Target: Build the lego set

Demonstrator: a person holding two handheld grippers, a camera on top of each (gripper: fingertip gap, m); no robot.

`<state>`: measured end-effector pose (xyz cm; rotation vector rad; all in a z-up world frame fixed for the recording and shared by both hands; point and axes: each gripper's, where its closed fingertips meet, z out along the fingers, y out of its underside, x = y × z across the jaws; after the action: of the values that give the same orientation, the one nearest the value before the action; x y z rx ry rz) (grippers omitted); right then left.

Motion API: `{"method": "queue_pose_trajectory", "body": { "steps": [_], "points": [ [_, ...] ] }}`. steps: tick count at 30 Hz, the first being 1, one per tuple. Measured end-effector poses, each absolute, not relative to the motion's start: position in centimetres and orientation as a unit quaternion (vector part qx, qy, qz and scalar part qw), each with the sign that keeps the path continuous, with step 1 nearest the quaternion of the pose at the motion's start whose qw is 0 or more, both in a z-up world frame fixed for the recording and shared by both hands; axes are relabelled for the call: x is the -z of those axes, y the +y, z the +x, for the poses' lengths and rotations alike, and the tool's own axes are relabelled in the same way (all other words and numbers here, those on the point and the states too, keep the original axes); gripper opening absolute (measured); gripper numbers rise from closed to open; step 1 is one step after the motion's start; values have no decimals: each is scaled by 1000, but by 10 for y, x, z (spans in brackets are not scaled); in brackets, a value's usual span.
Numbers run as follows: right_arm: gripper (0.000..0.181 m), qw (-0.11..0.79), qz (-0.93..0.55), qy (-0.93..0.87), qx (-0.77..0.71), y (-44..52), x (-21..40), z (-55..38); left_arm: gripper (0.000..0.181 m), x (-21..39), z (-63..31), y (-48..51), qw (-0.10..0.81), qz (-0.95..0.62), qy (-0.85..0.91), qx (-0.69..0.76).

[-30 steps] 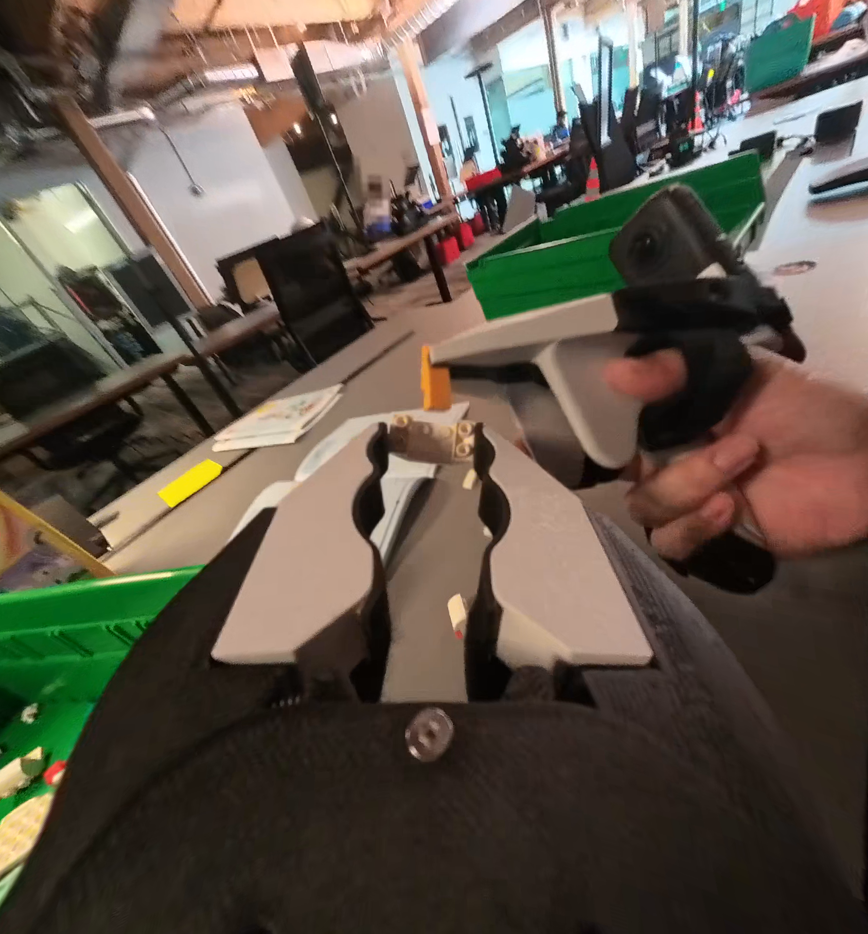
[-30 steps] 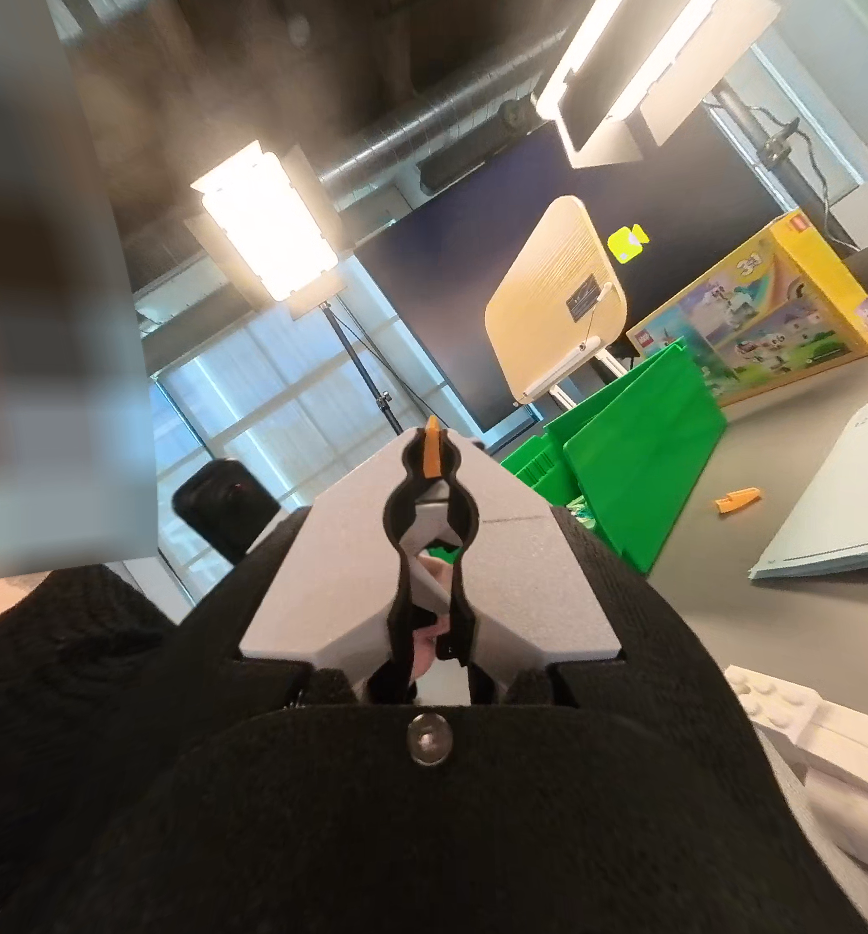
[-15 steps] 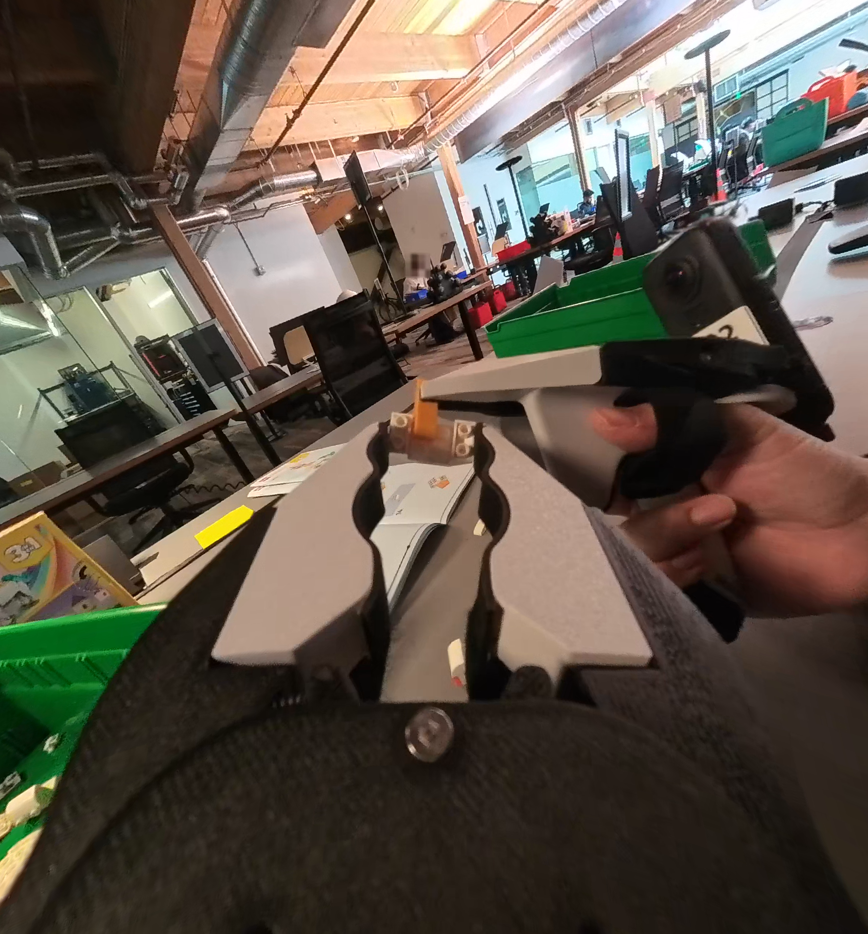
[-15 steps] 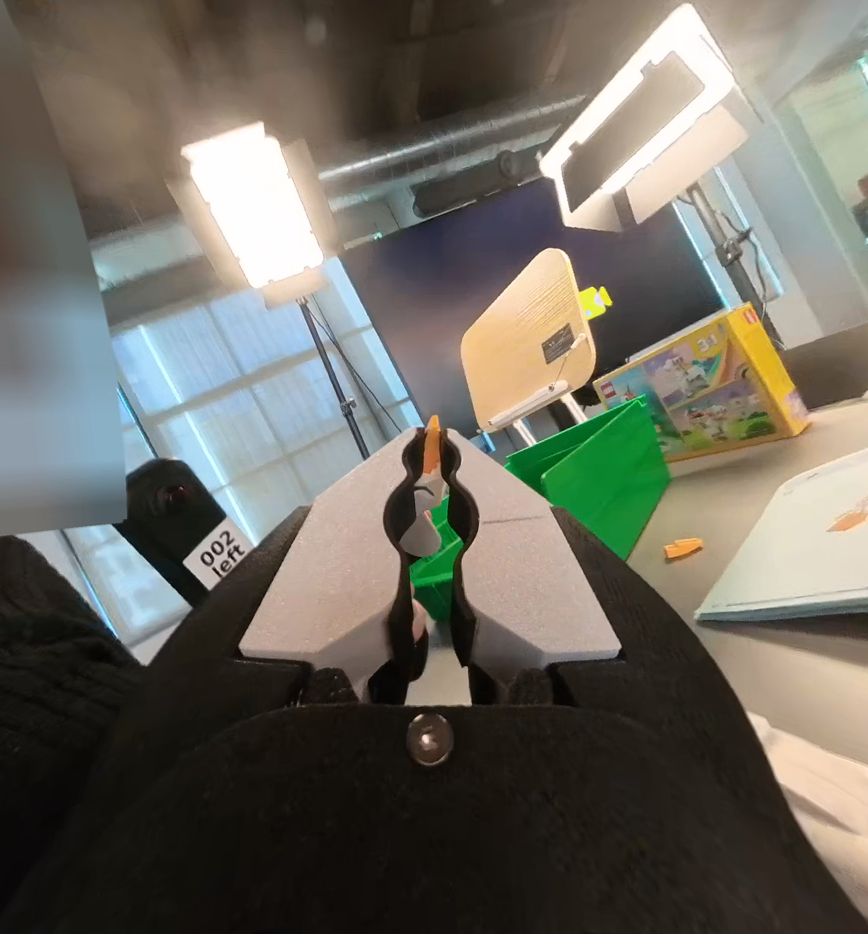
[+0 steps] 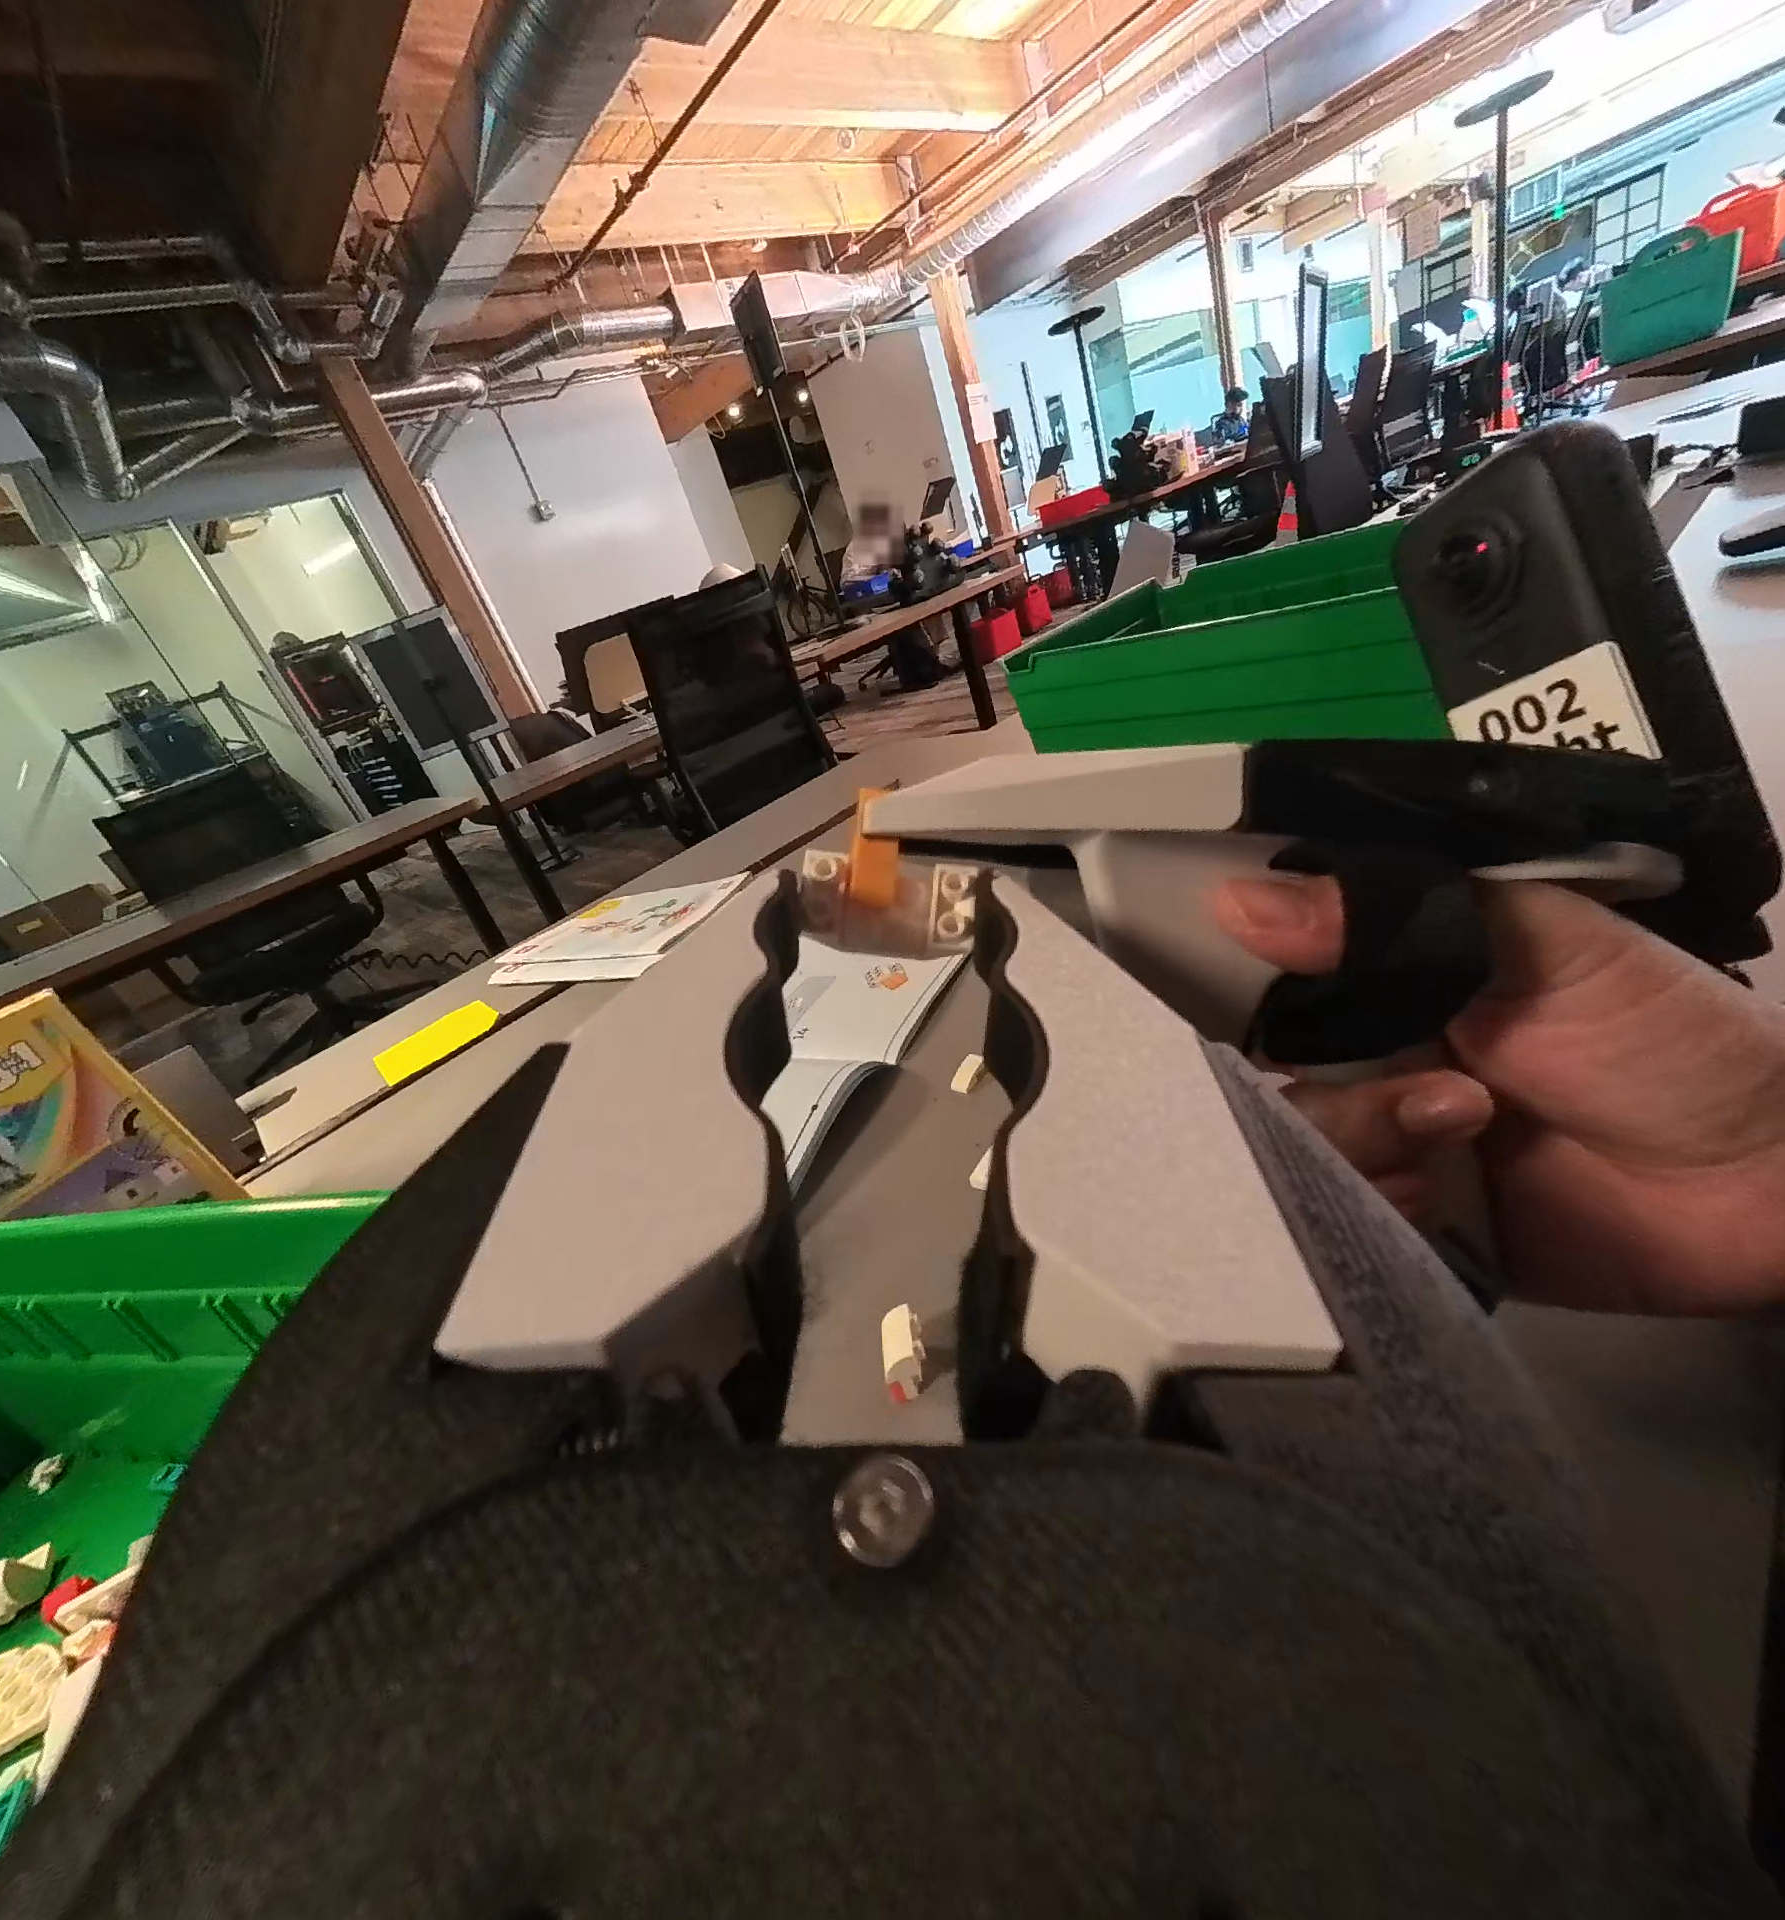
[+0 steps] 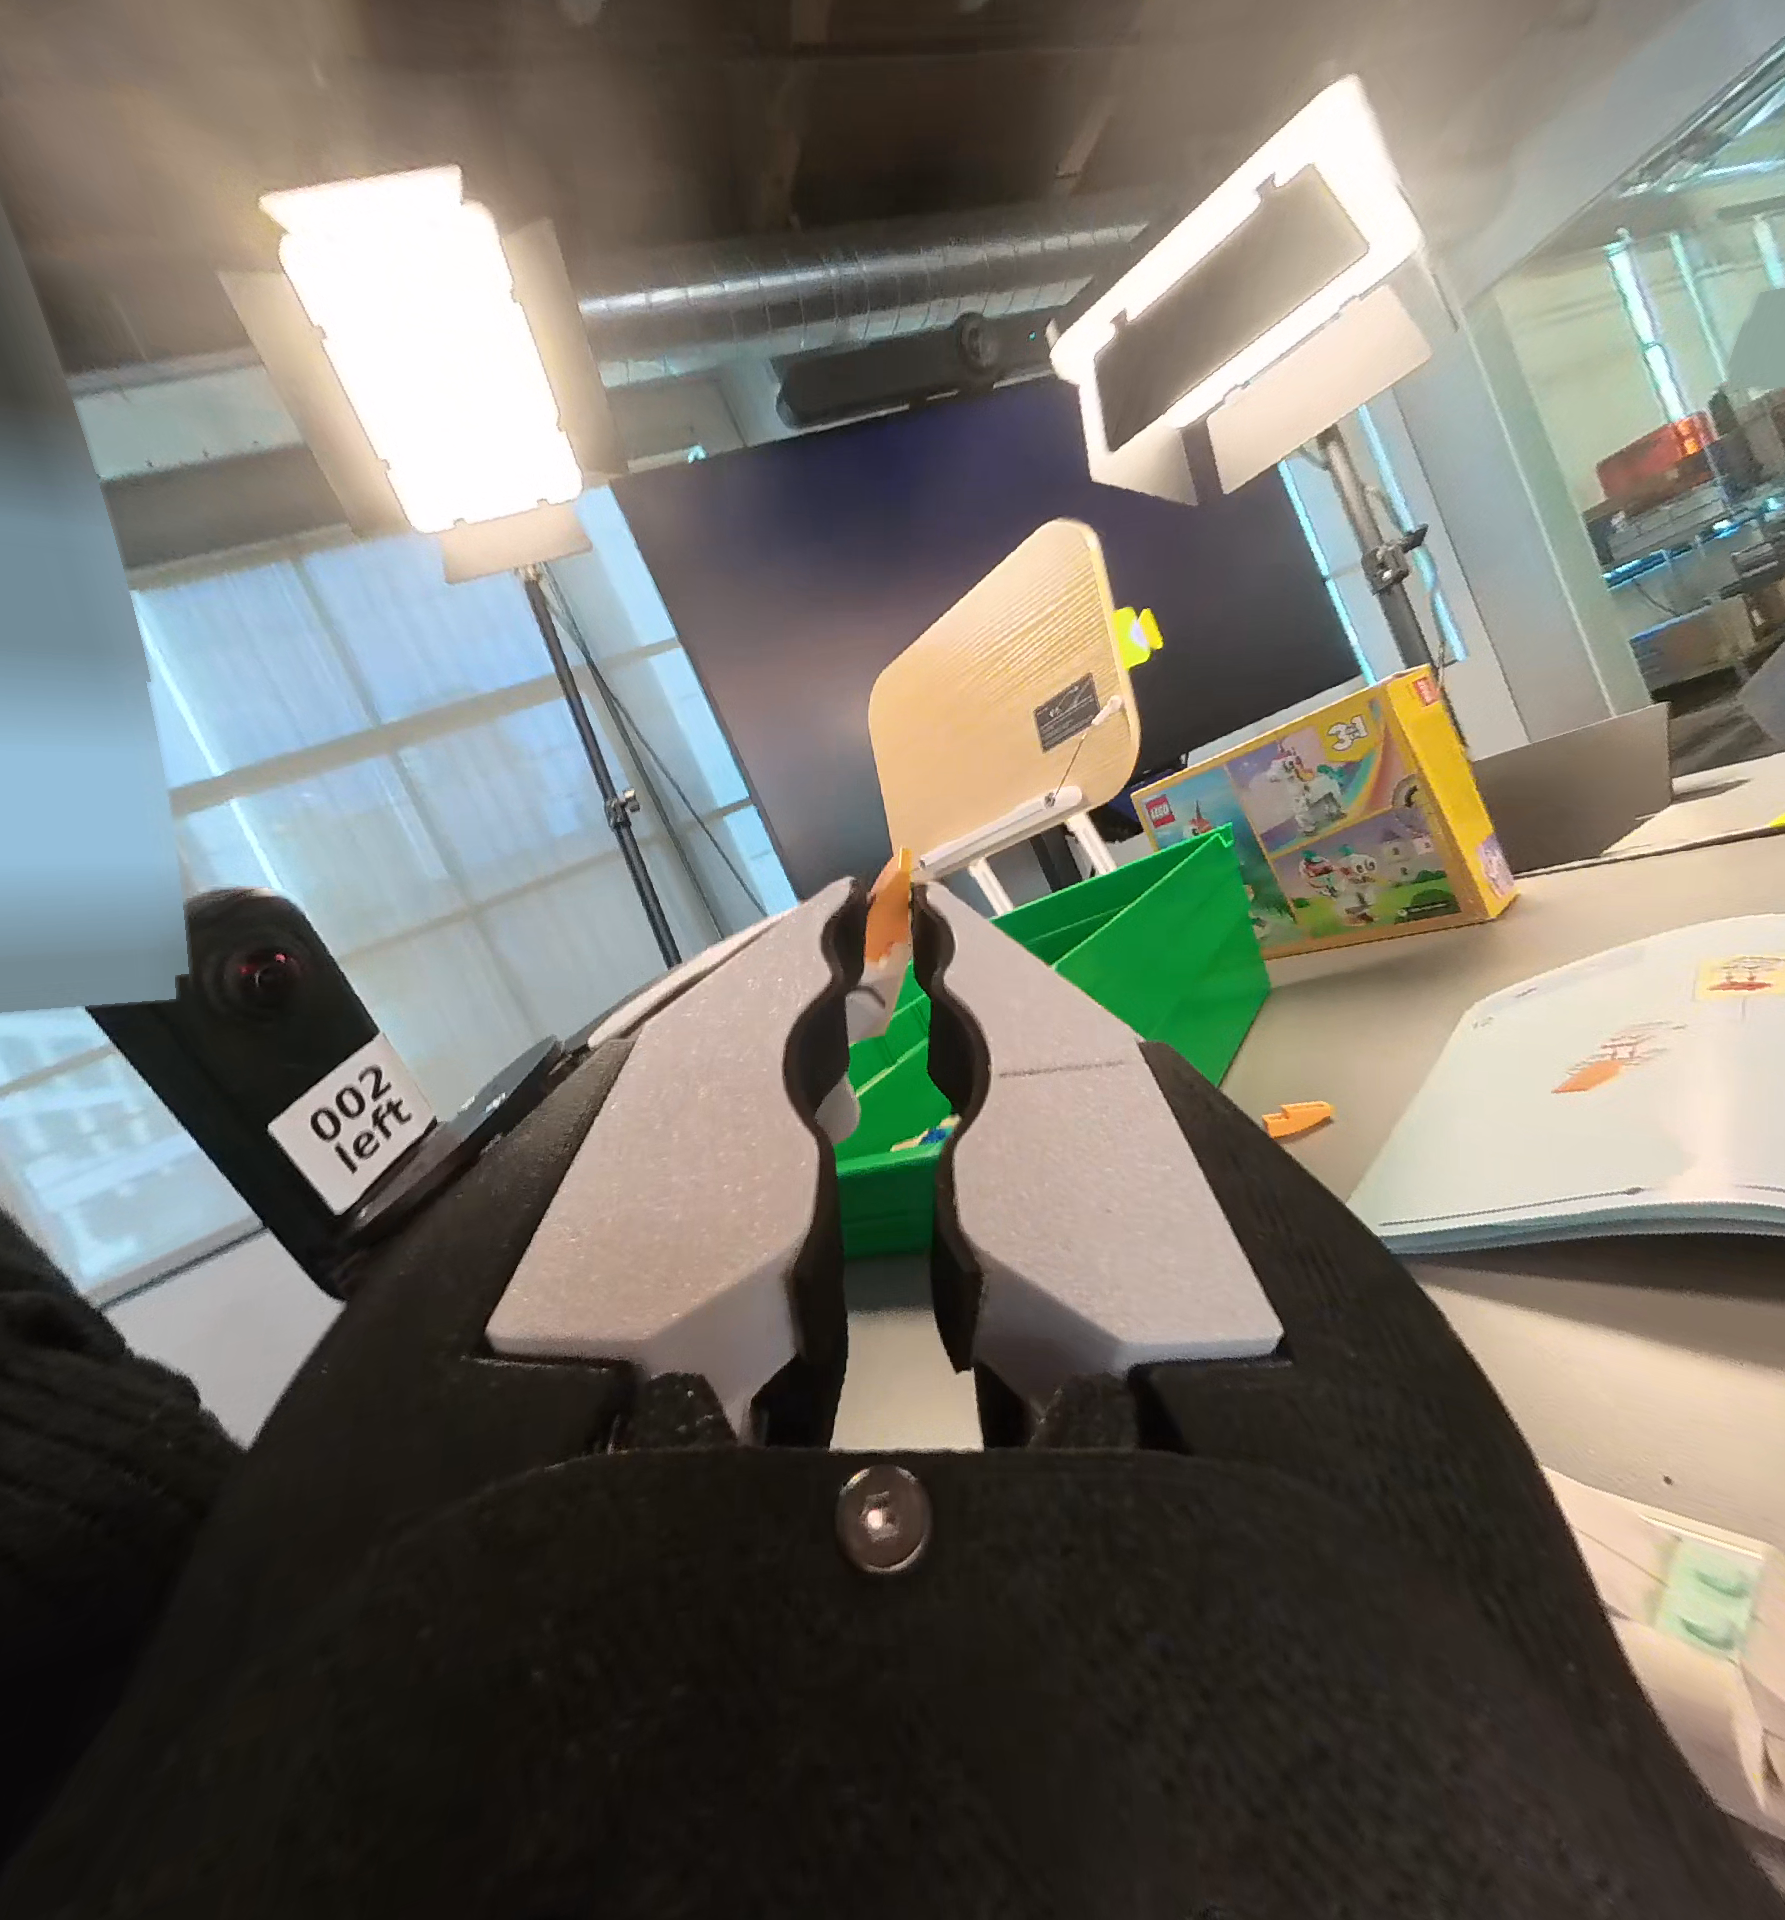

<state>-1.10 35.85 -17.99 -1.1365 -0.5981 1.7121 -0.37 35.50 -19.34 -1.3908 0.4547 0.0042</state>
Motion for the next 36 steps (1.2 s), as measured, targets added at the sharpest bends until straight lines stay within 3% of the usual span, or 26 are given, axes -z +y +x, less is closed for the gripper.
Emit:
{"method": "queue_pose_trajectory", "body": {
  "steps": [16, 24, 36],
  "points": [
    [22, 453, -477, -308, -687, 344, 177, -15, 33, 181, -2, 343, 778, -580, 238, -44],
    [9, 370, -493, -341, -710, 337, 180, -16, 33, 184, -1, 342, 777, -573, 253, -57],
    [8, 445, -514, -404, -612, 339, 185, -14, 32, 189, 0, 344, 767, -571, 274, -99]
  ]
}}
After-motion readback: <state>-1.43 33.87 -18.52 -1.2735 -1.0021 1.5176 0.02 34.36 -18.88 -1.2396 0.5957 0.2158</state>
